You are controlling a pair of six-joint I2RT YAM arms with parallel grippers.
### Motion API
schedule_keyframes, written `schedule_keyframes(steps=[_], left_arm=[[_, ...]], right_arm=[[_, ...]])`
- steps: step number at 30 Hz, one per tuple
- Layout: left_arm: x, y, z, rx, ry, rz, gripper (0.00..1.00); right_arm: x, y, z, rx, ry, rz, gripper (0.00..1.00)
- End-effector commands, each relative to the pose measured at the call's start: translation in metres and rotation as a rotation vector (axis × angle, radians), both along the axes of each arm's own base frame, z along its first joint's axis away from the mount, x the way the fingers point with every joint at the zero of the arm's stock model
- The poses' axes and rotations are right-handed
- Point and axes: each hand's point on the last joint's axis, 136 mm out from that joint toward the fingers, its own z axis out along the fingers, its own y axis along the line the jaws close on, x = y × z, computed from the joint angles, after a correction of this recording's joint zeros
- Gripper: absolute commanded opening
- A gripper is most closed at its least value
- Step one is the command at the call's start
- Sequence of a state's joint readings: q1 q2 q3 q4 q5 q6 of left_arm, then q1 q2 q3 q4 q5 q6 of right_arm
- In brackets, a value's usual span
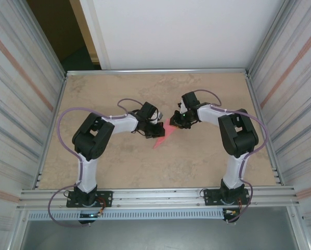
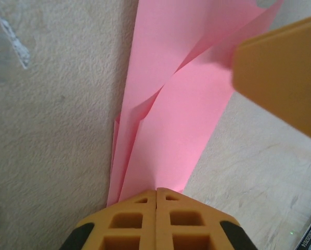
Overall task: Fold a paper plane with a square sheet of paper (pick it up from the middle)
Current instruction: Fold the wing for the fifth time at the center of the table.
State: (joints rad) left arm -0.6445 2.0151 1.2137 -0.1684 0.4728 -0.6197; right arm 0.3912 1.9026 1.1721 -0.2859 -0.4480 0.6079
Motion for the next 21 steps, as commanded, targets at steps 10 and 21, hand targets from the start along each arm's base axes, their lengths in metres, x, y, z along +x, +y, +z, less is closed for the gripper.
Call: schedule_keyframes(steps=[10,21], left_arm=[[-0.013,0.032,-0.033,0.157,0.083,0.070,0.00],[-0.021,0.043,-0.043,0.188,0.106,0.057,0.00]], right_arm=[[-0.025,0.018,-0.014,0.017,-0.003,0.107,0.10],[-0.011,-0.003,-0.040,0.028,0.034,0.075,0.07]])
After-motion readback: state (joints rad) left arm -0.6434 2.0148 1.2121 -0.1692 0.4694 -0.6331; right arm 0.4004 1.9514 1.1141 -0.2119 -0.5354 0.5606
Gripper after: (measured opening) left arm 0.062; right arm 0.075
